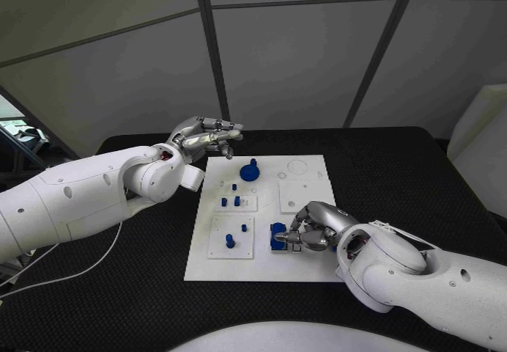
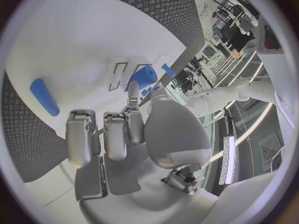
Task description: Assemble the parts on the task board
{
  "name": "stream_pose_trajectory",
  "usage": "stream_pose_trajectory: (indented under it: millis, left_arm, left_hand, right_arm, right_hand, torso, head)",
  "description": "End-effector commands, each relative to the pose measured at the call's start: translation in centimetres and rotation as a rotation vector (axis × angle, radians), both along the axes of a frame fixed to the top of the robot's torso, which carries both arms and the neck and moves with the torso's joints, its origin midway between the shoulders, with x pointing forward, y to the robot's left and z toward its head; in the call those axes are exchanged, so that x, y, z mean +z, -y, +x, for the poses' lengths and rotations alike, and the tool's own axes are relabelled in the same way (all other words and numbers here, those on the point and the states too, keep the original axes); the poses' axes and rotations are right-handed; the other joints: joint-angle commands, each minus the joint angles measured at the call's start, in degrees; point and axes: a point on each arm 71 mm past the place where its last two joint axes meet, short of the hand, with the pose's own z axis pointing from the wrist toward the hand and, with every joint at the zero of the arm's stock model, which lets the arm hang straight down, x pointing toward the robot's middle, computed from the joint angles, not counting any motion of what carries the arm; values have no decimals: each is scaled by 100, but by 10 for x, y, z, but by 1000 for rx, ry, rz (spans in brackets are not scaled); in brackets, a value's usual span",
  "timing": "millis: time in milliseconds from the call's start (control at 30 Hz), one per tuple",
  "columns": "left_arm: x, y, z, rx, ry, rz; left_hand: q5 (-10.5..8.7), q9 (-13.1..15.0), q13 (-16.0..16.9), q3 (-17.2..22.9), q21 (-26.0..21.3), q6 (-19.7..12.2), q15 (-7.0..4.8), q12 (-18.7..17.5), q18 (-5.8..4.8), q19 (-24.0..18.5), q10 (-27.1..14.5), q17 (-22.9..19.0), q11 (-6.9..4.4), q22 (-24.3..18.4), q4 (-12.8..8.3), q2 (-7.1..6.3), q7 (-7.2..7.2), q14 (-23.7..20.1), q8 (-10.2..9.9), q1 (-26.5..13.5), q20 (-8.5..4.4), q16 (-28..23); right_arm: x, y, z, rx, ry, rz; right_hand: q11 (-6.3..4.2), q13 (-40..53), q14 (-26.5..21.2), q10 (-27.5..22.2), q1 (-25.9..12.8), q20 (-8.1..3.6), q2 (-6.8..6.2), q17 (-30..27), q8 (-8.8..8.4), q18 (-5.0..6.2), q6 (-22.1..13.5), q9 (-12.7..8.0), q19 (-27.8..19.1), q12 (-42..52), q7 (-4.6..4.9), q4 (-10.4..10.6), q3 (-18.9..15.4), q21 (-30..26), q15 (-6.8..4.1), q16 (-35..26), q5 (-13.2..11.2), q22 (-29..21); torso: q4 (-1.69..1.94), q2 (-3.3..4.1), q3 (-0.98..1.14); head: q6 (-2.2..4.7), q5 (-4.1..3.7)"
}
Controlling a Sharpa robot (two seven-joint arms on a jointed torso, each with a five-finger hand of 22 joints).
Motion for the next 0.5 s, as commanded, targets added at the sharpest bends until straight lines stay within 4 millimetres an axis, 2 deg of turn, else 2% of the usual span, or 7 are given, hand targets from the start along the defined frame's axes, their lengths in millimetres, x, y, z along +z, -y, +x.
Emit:
stream_pose_trajectory:
  millis: [33, 267, 500]
  left_arm:
    - [1, 2, 0, -12, 0, -9]
    - [1, 3, 0, -15, -1, -9]
    - [1, 2, 0, -14, -2, -8]
  left_hand:
    - [3, -5, -4, -11, -21, -16, -15, 35, 71, -22, -25, -7, 1, -8, -10, 10, -2, -37, 25, -37, 2, 21]
    - [3, -5, -4, -11, -21, -16, -15, 35, 71, -22, -25, -7, 1, -8, -10, 10, -2, -37, 25, -37, 2, 21]
    - [3, -5, -4, -11, -21, -16, -15, 35, 71, -22, -25, -7, 1, -8, -10, 10, -2, -37, 25, -37, 2, 21]
  right_arm:
    - [4, -2, -1, 29, 44, 10]
    - [2, 0, 2, 4, 42, -26]
    - [-1, 1, 5, -3, 32, -63]
  right_hand:
    - [1, 626, 521, 136, 179, -42, 28, 1131, 32, -95, -25, 23, 390, 45, -17, -71, 27, 29, -57, 22, 44, 1222]
    - [-25, 642, 520, 145, 623, -59, 226, 1129, 18, -96, -15, 69, 395, 47, -47, -251, 171, 33, -78, 19, 72, 1229]
    - [-45, 647, 519, 144, 988, -77, 346, 1128, -24, -97, -30, 88, 396, 35, -68, -445, 332, 33, -96, 17, -108, 1232]
  torso:
    - [-1, -3, 0]
    - [28, 0, -4]
    - [18, -3, -5]
  head:
    - [-4, -21]
    - [-9, -46]
    - [-3, -58]
